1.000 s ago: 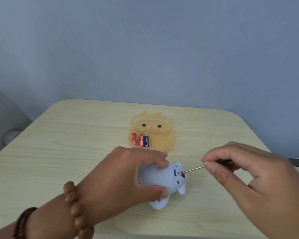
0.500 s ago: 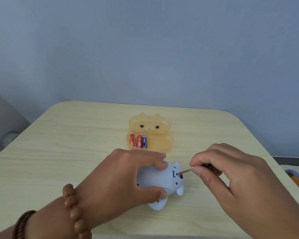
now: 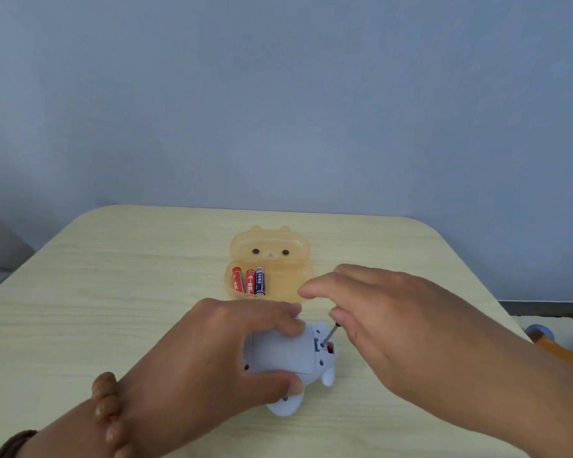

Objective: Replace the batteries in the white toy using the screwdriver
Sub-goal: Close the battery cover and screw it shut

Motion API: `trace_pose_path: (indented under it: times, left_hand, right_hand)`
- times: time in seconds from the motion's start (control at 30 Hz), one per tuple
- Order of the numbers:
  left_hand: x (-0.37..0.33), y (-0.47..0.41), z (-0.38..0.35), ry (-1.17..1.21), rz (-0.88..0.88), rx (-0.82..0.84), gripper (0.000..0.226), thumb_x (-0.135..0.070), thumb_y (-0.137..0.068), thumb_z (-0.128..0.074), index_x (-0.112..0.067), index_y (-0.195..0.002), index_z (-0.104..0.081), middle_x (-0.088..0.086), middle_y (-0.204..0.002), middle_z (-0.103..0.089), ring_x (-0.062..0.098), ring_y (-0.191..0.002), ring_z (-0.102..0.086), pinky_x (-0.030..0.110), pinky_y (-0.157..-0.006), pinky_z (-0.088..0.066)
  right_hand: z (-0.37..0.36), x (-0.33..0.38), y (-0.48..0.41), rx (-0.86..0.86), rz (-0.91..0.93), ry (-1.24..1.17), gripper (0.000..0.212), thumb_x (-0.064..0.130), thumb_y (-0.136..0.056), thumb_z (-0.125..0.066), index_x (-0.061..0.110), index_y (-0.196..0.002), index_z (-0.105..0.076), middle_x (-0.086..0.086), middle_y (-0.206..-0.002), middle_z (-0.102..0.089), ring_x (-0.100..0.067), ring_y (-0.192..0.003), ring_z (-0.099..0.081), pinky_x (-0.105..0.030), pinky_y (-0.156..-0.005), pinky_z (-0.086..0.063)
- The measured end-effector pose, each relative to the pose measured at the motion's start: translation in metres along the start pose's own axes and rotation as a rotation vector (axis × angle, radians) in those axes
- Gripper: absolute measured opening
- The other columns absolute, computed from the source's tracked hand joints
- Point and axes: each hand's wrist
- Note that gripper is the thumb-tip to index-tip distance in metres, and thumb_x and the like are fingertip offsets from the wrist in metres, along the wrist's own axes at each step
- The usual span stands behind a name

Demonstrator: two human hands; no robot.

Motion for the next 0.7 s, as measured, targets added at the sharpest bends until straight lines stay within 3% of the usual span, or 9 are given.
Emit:
trace_pose_path:
  times: [0.1,0.17,0.27,0.33,0.4,0.47,0.57,0.63,0.7]
  left_hand:
    - [0.001,0.0,-0.001,-0.006,-0.003,0.004,0.059,-0.059,-0.06,-0.081,-0.053,-0.115,-0.06,-0.052,-0.125,-0.047,-0.025,-0.116,-0.046,0.013,-0.097,-0.046]
    - [0.002,0.0,-0.001,-0.015,-0.007,0.01,0.059,-0.059,-0.06,-0.082,-0.054,-0.115,-0.06,-0.053,-0.125,-0.046,-0.026,-0.116,-0.046,0.009,-0.095,-0.044]
    - [0.001,0.0,-0.002,-0.024,-0.022,0.014,0.057,-0.058,-0.061,-0.082,-0.054,-0.114,-0.061,-0.055,-0.124,-0.044,-0.027,-0.117,-0.044,0.004,-0.093,-0.04]
    - [0.0,0.0,-0.003,-0.032,-0.028,0.016,0.057,-0.058,-0.061,-0.082,-0.054,-0.114,-0.06,-0.056,-0.125,-0.043,-0.026,-0.118,-0.044,0.003,-0.091,-0.04]
    - [-0.001,0.0,-0.004,-0.035,-0.026,0.018,0.057,-0.058,-0.061,-0.082,-0.054,-0.114,-0.06,-0.055,-0.124,-0.044,-0.025,-0.116,-0.046,0.004,-0.091,-0.041]
    - [0.0,0.0,-0.004,-0.027,-0.03,0.019,0.059,-0.058,-0.061,-0.081,-0.054,-0.115,-0.058,-0.054,-0.124,-0.045,-0.024,-0.114,-0.048,0.006,-0.091,-0.043]
    - [-0.001,-0.001,-0.004,-0.029,-0.038,0.01,0.06,-0.06,-0.06,-0.079,-0.056,-0.115,-0.056,-0.056,-0.124,-0.043,-0.022,-0.112,-0.049,0.008,-0.088,-0.044]
    - [-0.002,-0.002,-0.005,-0.029,-0.043,0.021,0.059,-0.059,-0.061,-0.077,-0.057,-0.116,-0.055,-0.056,-0.125,-0.041,-0.019,-0.113,-0.049,0.011,-0.088,-0.044]
    - [-0.003,-0.003,-0.006,-0.043,-0.051,0.04,0.057,-0.058,-0.063,-0.075,-0.056,-0.117,-0.056,-0.054,-0.126,-0.042,-0.017,-0.114,-0.049,0.013,-0.089,-0.044]
  right_hand:
    - [0.004,-0.006,0.001,0.04,0.048,0.017,0.05,0.02,-0.1,-0.048,0.053,-0.132,-0.031,0.026,-0.11,-0.037,0.015,-0.079,-0.038,-0.018,-0.069,-0.039]
    - [0.004,-0.007,0.001,0.062,0.058,0.014,0.053,0.016,-0.098,-0.048,0.051,-0.134,-0.033,0.024,-0.109,-0.033,0.013,-0.08,-0.037,-0.019,-0.068,-0.041]
    - [0.003,-0.005,0.002,0.068,0.083,0.018,0.041,0.025,-0.101,-0.045,0.046,-0.135,-0.035,0.019,-0.109,-0.037,-0.001,-0.083,-0.038,-0.027,-0.074,-0.049]
    - [0.003,-0.005,0.001,0.057,0.098,0.05,0.03,0.034,-0.103,-0.039,0.043,-0.131,-0.041,0.017,-0.105,-0.046,-0.004,-0.082,-0.043,-0.028,-0.07,-0.051]
    - [0.003,-0.005,-0.002,0.089,0.072,0.038,0.027,0.032,-0.1,-0.042,0.041,-0.125,-0.049,0.017,-0.098,-0.049,-0.004,-0.071,-0.042,-0.017,-0.058,-0.044]
    - [0.003,-0.004,-0.003,0.11,0.069,0.006,0.036,0.02,-0.1,-0.05,0.045,-0.126,-0.047,0.018,-0.1,-0.043,0.001,-0.07,-0.043,-0.014,-0.058,-0.04]
    - [0.004,-0.002,-0.002,0.167,0.055,-0.099,0.06,0.01,-0.097,-0.051,0.055,-0.13,-0.029,0.021,-0.106,-0.034,0.007,-0.086,-0.044,-0.017,-0.065,-0.039]
    - [0.006,0.004,-0.002,0.16,0.036,-0.092,0.049,0.028,-0.099,-0.046,0.055,-0.131,-0.02,0.025,-0.108,-0.029,0.014,-0.092,-0.036,-0.016,-0.068,-0.036]
    - [0.005,0.005,-0.003,0.12,0.019,-0.037,0.035,0.054,-0.096,-0.026,0.047,-0.131,-0.026,0.024,-0.111,-0.035,0.008,-0.097,-0.039,-0.02,-0.077,-0.043]
Point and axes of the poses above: each hand's wrist, its own y-axis away from the middle knuckle, its own z-axis out of the back of the hand, x = y × z
